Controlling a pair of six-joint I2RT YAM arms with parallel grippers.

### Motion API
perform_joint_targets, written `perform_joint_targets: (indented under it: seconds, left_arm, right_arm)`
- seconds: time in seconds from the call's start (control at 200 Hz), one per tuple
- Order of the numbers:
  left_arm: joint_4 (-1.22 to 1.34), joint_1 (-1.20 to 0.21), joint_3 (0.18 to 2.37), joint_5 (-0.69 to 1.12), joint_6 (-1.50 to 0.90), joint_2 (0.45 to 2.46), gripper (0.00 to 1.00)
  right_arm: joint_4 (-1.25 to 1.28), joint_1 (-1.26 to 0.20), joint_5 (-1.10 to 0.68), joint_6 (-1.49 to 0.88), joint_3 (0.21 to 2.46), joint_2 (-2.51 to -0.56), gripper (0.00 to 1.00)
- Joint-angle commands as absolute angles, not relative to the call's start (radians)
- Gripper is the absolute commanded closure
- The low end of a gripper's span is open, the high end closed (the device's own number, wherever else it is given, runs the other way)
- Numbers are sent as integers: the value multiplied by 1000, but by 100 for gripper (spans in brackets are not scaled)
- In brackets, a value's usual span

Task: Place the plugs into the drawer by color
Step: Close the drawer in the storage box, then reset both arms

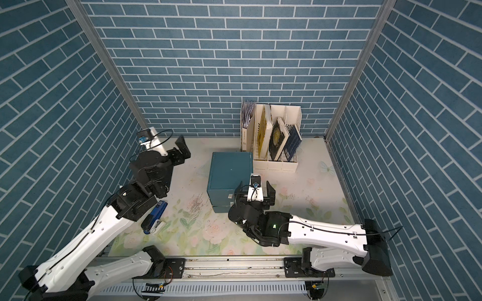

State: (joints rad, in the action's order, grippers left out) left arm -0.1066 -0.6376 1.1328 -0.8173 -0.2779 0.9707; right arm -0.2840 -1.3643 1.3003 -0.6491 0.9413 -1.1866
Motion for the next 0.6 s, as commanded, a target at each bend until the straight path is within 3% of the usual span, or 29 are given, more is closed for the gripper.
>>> perform_joint_targets:
  seconds: [0.0, 0.085, 0.18, 0.3, 0.455, 0.595]
  left_arm:
    - [74, -518, 1012, -945, -132, 959, 0]
    - [37, -359, 958, -877, -212, 1007, 0]
    - [46, -173, 855, -808, -347, 1089, 0]
    - [286, -55, 633, -703, -389, 1159, 0]
    - [527, -15, 465, -577, -316, 1275, 0]
    - [708, -13, 407, -542, -230, 1344, 0]
  right_arm:
    - [-411, -1339, 1490, -663, 933, -1217, 0]
    - [-457, -1207, 1416, -739, 907, -1170, 0]
    - [-104, -966, 1136, -434, 715, -1035, 0]
    - [74, -694, 977, -431, 517, -908, 0]
    - [184, -463, 1029, -382, 360, -855, 0]
    - [470, -316, 920, -282, 204, -872, 0]
